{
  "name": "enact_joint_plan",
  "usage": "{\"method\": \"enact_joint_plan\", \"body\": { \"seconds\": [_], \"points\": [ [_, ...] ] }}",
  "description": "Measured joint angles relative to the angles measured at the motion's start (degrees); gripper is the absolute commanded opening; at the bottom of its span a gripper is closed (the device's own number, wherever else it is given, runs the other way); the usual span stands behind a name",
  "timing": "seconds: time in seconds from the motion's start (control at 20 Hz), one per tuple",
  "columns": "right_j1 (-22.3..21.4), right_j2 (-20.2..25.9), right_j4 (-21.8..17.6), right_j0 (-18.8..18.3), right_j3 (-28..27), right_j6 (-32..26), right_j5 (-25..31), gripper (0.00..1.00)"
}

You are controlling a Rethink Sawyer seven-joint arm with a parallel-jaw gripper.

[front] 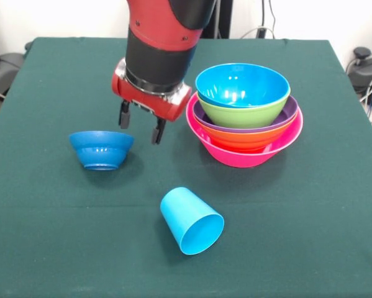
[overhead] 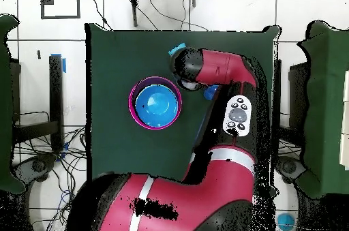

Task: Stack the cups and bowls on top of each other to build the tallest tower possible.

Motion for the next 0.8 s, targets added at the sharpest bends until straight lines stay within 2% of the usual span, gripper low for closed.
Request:
{"method": "enact_joint_plan", "body": {
  "seconds": [0.35, 0.8],
  "points": [
    [-3.21, -0.98, -0.06, -0.07, 1.83, 0.00, 0.01, 1.00],
    [-3.43, -2.14, -0.05, -0.11, 1.60, 0.00, 0.15, 1.00]
  ]
}}
